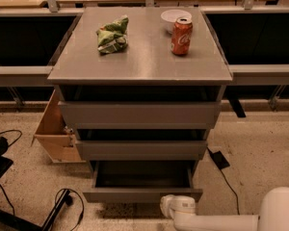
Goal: Close bottom drawer
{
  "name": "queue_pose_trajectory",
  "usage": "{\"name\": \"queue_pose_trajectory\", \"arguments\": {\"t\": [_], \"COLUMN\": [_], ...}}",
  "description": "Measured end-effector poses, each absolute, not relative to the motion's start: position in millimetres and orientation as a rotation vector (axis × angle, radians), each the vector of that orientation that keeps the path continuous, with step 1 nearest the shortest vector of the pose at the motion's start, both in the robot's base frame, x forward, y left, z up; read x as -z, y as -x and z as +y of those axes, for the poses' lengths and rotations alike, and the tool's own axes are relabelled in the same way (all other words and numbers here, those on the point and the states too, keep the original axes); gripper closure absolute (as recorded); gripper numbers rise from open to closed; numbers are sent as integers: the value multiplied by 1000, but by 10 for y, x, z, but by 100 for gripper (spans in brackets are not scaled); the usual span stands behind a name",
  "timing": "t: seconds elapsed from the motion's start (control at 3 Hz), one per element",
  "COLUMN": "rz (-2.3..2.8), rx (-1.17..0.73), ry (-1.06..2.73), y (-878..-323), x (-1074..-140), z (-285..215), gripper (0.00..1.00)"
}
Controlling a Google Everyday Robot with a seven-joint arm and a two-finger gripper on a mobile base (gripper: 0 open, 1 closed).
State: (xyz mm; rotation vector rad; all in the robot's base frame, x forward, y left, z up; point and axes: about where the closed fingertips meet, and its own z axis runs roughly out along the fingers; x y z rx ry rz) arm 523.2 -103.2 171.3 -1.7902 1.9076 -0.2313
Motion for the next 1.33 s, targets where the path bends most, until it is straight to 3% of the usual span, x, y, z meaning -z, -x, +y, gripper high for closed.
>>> {"name": "queue_pose_trajectory", "arguments": {"t": [0.67,1.33], "rz": [1901,1798], "rx": [245,266], "ry": [1774,1817], "y": [-5333,-5987], "x": [-1674,-1481], "z": [-1021,-829], "gripper": [100,100]}}
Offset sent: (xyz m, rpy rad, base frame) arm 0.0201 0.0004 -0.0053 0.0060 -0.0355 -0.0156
